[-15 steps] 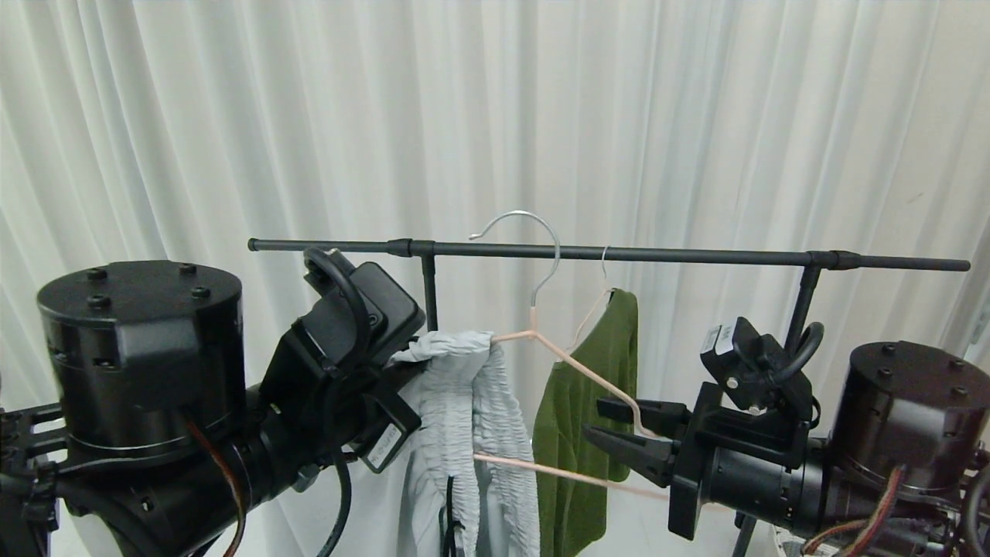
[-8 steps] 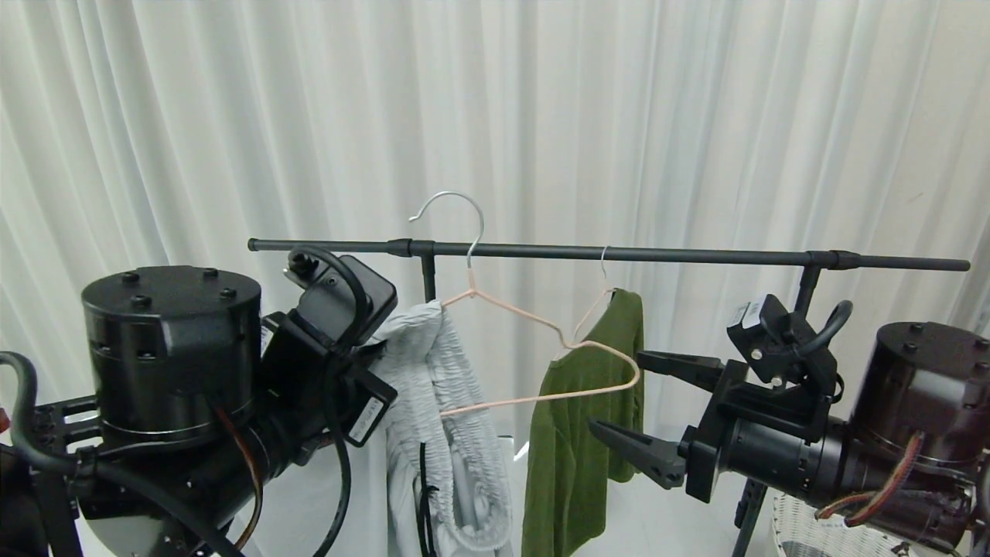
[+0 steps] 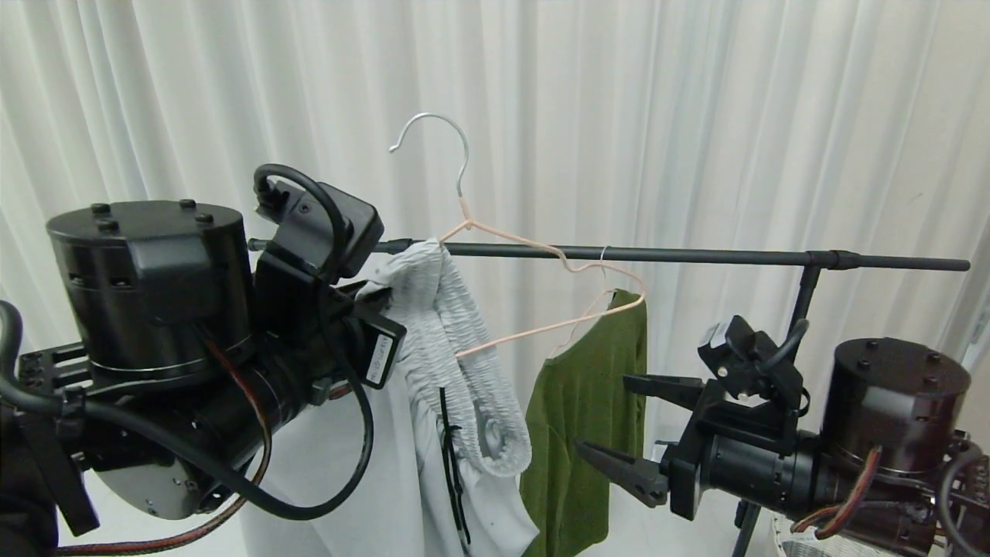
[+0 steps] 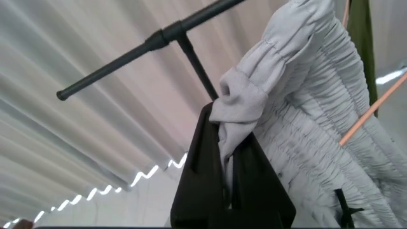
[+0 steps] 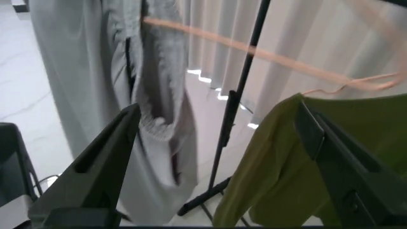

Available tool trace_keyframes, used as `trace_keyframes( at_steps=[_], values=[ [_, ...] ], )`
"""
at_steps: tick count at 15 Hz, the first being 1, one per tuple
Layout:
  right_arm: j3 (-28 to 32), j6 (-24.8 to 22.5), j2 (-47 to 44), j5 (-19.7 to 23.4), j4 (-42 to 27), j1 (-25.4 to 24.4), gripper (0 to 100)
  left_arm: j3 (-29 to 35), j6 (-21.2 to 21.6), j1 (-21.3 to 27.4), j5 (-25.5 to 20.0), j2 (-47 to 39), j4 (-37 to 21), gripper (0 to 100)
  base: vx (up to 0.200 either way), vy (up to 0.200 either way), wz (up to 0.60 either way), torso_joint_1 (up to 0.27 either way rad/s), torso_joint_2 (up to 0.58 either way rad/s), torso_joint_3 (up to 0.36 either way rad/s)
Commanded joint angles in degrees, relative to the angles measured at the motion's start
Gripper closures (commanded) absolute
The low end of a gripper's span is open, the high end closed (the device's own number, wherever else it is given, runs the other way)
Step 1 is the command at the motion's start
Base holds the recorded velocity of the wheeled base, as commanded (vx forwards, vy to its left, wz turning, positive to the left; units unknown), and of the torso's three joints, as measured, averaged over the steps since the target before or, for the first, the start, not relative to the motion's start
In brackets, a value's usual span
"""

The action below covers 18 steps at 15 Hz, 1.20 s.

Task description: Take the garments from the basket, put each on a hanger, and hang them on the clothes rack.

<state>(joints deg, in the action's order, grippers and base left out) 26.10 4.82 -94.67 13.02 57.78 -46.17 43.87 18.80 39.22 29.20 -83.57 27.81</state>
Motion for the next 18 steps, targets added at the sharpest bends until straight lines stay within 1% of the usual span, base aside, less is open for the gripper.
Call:
trace_keyframes(
  at_steps=[1,4,7,10,12,14,15,18],
  values=[
    [0.88,0.46,-4.73,-0.45,0.05,-1.91,0,0.51,-0.17,0.16,-0.02,-0.19,1.20,100,0.000,0.000,0.00,0.000,0.00,0.000],
    [4.57,0.90,-9.21,-3.53,0.14,-2.61,0,0.42,-0.17,0.86,-0.10,-0.11,3.48,100,0.000,0.000,0.00,0.000,0.00,0.000],
    [7.47,2.57,-11.85,-3.88,0.14,-2.53,0,0.42,-0.17,2.27,-0.10,0.25,5.50,100,0.000,0.000,0.00,0.000,0.00,0.000],
    [7.91,2.57,-13.17,-5.11,0.14,-2.61,0,0.34,0.27,2.71,-0.10,0.25,7.44,100,0.000,0.000,0.00,0.000,0.00,0.000],
    [7.65,2.57,-13.43,-6.87,0.14,-2.44,0,0.42,0.01,2.71,-0.10,0.42,7.61,100,0.000,0.000,0.00,0.000,0.00,0.000],
    [7.30,2.57,-13.43,-7.31,0.14,-2.44,0,0.60,0.10,2.62,-0.10,0.60,7.61,100,0.000,0.000,0.00,0.000,0.00,0.000],
    [7.30,2.57,-13.35,-7.39,0.14,-2.17,100,0.60,0.10,2.44,-0.02,0.69,7.61,100,0.000,0.000,0.00,0.000,0.00,0.000],
    [6.68,2.74,-12.64,-9.15,0.22,1.25,100,-0.37,-0.08,1.48,-0.02,0.60,7.61,100,0.000,0.000,0.00,0.000,0.00,0.000]
  ],
)
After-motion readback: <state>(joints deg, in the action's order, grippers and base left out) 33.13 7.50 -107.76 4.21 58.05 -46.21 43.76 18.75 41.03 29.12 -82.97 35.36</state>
